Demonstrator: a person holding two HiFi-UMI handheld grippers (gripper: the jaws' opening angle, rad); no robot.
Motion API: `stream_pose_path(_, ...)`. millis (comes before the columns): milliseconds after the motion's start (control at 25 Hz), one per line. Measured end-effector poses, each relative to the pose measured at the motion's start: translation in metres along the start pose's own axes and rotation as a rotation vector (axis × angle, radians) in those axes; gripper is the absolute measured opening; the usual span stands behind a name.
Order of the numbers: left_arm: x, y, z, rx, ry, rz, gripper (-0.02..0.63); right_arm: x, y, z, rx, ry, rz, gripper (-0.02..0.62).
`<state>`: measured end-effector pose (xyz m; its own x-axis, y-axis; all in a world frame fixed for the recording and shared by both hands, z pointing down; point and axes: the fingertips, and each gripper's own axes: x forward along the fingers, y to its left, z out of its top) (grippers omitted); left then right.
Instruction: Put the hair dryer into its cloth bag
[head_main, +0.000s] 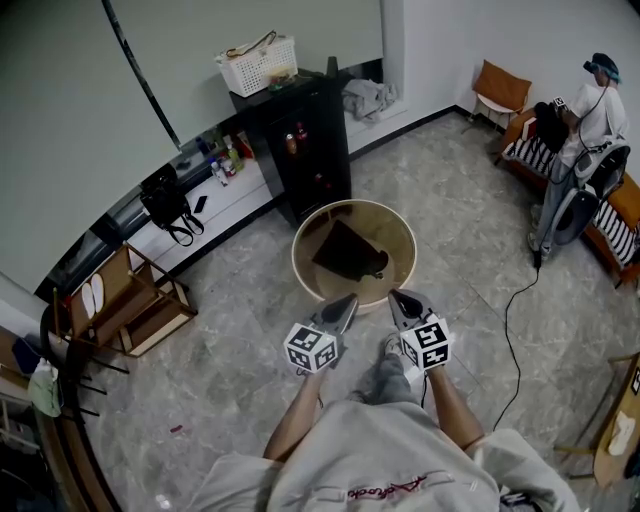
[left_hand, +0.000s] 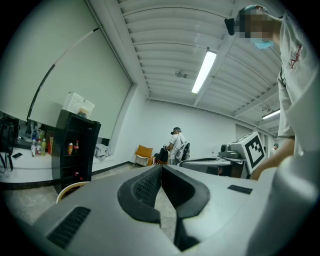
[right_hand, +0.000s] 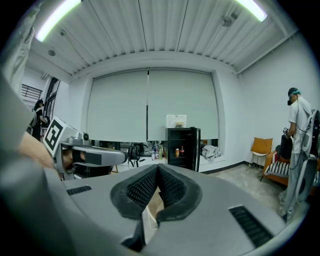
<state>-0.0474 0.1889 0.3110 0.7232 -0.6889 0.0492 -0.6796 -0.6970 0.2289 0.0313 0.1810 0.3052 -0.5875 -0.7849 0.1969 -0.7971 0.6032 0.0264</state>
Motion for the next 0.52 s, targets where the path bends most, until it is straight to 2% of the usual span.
stream_pose_path(520,0.004,0.009,0.011,0.027,-0.003,0.002,0.032,0.008,-0.002,0.006,-0.011,-0.012,0.007,0.027)
